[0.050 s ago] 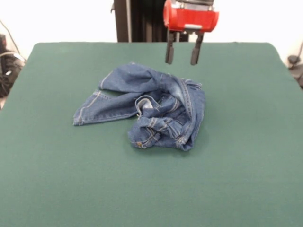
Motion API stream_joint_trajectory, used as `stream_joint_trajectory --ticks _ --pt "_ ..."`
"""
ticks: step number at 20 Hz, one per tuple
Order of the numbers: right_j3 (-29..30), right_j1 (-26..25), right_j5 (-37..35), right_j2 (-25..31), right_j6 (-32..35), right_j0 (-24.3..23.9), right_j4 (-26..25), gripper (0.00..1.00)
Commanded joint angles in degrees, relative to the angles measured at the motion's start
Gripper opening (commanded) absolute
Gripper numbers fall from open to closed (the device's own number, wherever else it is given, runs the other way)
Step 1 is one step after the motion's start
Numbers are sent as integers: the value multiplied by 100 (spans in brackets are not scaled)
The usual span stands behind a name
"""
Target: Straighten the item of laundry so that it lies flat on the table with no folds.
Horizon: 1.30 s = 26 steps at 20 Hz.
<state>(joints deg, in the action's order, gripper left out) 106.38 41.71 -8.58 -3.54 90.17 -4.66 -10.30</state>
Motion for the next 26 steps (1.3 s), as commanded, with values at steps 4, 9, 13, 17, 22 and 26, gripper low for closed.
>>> stream_joint_trajectory --ticks 4,9,13,17,22,26 --pt "-392 -427 208 277 611 43 -257 100" --pt "-519 -531 140 243 663 95 -253 100" --pt "-480 -688 280 224 725 87 -275 100" --pt "-442 -825 616 149 831 143 -315 100" --pt "-466 -984 812 179 844 135 -297 100" --pt "-448 -1023 991 97 910 217 -223 100"
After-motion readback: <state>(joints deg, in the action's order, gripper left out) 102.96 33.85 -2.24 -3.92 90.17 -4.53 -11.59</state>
